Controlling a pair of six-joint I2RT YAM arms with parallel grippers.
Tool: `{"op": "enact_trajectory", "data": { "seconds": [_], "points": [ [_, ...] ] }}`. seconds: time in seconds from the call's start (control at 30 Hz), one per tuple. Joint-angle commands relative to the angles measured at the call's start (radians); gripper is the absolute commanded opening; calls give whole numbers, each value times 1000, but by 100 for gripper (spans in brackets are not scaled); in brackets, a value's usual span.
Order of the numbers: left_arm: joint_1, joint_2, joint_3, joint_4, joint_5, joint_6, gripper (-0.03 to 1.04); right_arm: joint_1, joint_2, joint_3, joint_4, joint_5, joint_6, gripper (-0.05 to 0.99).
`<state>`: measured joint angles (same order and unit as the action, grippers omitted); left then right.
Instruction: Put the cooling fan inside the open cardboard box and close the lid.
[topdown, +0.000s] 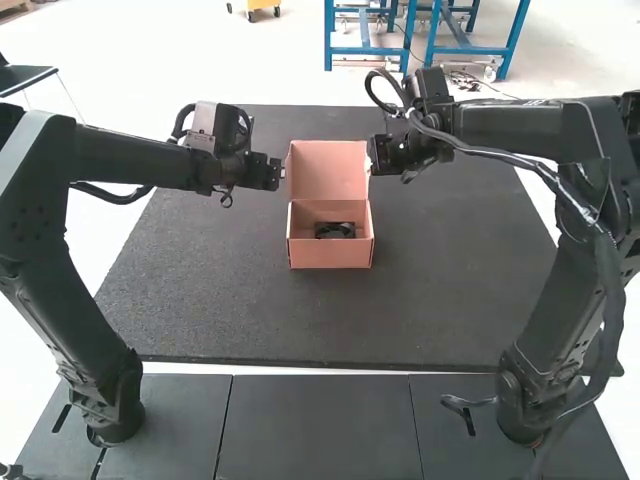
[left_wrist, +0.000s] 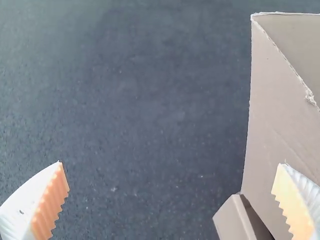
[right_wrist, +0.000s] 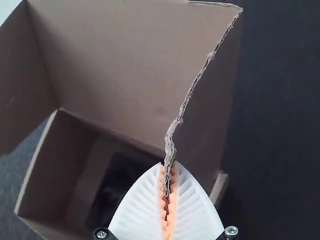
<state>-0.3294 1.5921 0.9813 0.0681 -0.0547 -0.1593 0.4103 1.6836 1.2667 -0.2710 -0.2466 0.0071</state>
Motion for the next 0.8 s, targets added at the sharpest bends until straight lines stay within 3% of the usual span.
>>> {"op": "enact_trajectory", "data": {
  "seconds": [0.0,0.77],
  "points": [
    [-7,-9,51,1,16,-9,96,18,22,36,-11,-36,-2,-2],
    [-31,-9,46,-68,92,-5,96,18,30,30,-71,-74,-4,-2]
  ]
}}
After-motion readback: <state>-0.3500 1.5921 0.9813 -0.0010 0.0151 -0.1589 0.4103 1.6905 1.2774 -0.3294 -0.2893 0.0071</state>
